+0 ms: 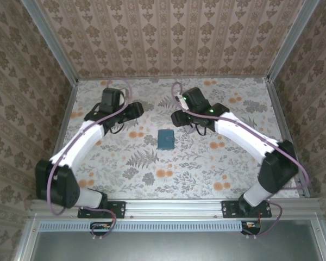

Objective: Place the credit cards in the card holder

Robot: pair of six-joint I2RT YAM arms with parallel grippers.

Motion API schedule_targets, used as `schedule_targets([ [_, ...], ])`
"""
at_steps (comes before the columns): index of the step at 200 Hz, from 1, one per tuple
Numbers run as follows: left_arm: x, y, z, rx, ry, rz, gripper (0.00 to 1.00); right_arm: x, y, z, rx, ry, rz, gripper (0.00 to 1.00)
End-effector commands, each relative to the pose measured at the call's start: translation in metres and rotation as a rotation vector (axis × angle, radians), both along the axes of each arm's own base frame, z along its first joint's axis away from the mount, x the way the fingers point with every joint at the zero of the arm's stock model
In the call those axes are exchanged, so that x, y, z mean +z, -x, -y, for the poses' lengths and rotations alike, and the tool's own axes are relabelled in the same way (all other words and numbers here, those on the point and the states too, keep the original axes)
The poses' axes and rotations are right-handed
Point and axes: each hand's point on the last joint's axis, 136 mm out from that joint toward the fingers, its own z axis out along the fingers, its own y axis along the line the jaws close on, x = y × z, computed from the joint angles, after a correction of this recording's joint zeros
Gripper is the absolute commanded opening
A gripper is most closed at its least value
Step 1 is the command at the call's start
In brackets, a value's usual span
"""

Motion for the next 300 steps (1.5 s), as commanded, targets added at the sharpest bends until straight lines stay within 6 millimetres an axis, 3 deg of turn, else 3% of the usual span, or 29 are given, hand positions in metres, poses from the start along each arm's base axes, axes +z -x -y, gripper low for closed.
schedule_targets([
  [1, 0.003, 0.003, -0.053, 0.137, -0.136, 0.079, 0.68, 0.033, -0.014, 0.055, -0.185, 0.073, 0.220, 0.75],
  [16, 0.004, 0.006, -0.087, 0.242, -0.170, 0.087, 0.86, 0.047, -0.013, 0.092, -0.308, 0.063, 0.300, 0.84],
  [26, -0.003, 0.009, -0.112, 0.331, -0.198, 0.070, 0.99, 0.051, -0.013, 0.124, -0.436, 0.058, 0.348, 0.96],
  [46, -0.017, 0.015, -0.146, 0.446, -0.221, 0.029, 1.00, 0.045, -0.015, 0.175, -0.646, 0.094, 0.434, 1.00],
  [70, -0.036, 0.021, -0.178, 0.542, -0.258, -0.016, 1.00, 0.018, -0.013, 0.219, -0.769, 0.168, 0.458, 1.00],
  [97, -0.039, 0.020, -0.194, 0.546, -0.361, 0.089, 1.00, -0.020, -0.003, 0.268, -0.894, 0.235, 0.402, 1.00],
  [116, -0.040, 0.023, -0.203, 0.561, -0.430, 0.203, 1.00, -0.040, 0.003, 0.286, -0.926, 0.231, 0.434, 1.00],
  [140, -0.052, 0.027, -0.209, 0.544, -0.512, 0.271, 1.00, -0.060, 0.004, 0.292, -0.903, 0.145, 0.488, 1.00],
  [178, -0.064, 0.019, -0.215, 0.573, -0.550, 0.361, 1.00, -0.078, -0.004, 0.274, -0.780, 0.061, 0.539, 1.00],
  [182, -0.065, 0.018, -0.215, 0.573, -0.552, 0.372, 1.00, -0.088, -0.004, 0.274, -0.779, 0.069, 0.523, 1.00],
  [202, -0.072, 0.012, -0.213, 0.558, -0.561, 0.407, 1.00, -0.089, -0.006, 0.267, -0.738, 0.063, 0.522, 1.00],
  [246, -0.091, -0.005, -0.192, 0.426, -0.555, 0.498, 1.00, -0.098, -0.017, 0.247, -0.613, 0.064, 0.498, 1.00],
  [278, -0.118, -0.021, -0.174, 0.301, -0.548, 0.497, 1.00, -0.109, -0.020, 0.248, -0.617, 0.059, 0.494, 1.00],
  [300, -0.122, -0.032, -0.167, 0.252, -0.567, 0.448, 1.00, -0.109, -0.021, 0.248, -0.614, 0.050, 0.479, 1.00],
])
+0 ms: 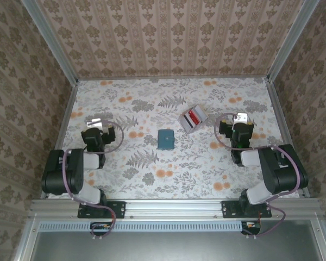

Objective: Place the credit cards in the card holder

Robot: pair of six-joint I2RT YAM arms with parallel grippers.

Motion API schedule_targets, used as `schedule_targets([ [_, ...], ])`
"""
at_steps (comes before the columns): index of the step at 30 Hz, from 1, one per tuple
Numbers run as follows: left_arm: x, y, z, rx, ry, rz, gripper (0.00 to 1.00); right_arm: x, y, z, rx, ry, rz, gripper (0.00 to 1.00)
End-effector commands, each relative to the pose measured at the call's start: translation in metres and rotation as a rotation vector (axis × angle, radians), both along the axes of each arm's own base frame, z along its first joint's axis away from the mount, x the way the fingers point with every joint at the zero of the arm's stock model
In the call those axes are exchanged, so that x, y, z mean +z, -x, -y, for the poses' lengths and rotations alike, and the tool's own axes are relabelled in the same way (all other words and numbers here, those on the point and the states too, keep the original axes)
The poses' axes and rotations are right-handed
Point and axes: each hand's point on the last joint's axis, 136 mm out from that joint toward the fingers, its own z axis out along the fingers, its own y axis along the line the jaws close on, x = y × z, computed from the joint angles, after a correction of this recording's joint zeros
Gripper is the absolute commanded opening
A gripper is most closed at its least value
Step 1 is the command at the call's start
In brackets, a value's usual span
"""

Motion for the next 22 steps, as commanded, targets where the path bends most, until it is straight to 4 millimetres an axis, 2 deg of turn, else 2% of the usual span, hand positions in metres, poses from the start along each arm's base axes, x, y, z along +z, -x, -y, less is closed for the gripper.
schedule_targets([
  [1, 0.027, -0.023, 0.016, -0.097, -0.033, 0.077, 1.00, 0.013, -0.009, -0.004, 0.030, -0.015, 0.048, 1.00],
  [16, 0.027, -0.023, 0.019, -0.106, -0.031, 0.073, 1.00, 0.013, -0.009, -0.004, 0.031, -0.017, 0.052, 1.00],
  [22, 0.026, -0.024, 0.027, -0.163, -0.026, 0.067, 1.00, 0.013, -0.009, -0.004, 0.030, -0.016, 0.052, 1.00],
])
